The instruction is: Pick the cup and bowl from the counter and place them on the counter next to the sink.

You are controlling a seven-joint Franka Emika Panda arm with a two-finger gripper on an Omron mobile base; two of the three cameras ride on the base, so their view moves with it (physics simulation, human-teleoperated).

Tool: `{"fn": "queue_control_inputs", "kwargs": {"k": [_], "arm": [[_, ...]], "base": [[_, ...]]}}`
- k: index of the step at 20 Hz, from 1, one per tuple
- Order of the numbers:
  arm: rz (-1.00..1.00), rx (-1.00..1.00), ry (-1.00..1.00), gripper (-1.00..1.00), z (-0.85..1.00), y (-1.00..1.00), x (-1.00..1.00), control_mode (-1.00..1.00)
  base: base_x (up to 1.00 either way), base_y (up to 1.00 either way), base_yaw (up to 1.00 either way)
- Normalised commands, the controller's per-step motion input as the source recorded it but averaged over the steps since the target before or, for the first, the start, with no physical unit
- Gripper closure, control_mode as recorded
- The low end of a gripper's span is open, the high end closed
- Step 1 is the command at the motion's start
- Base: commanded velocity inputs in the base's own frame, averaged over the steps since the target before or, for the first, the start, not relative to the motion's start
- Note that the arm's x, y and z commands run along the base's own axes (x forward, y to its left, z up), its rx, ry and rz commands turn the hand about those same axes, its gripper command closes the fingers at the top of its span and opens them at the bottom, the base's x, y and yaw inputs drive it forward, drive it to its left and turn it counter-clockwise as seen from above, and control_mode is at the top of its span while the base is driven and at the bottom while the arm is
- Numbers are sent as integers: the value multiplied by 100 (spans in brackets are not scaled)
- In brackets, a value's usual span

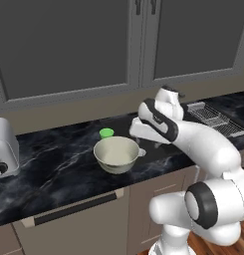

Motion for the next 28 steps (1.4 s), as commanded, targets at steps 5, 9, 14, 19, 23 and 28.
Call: {"fn": "queue_control_inputs", "kwargs": {"k": [5, 9, 14, 19, 23, 28], "arm": [[30, -4, 0, -100, 2, -1, -30, -100], [28, 0, 0, -100, 0, -21, -30, -100], [17, 0, -2, -100, 0, -27, -34, -100], [5, 0, -7, -100, 0, -19, -25, -100], [1, 0, -8, -100, 0, -16, -16, -100], [0, 0, -11, -100, -5, -3, -1, -100]], "base": [[0, 0, 0], [0, 0, 0], [0, 0, 0], [0, 0, 0], [0, 0, 0], [0, 0, 0]]}}
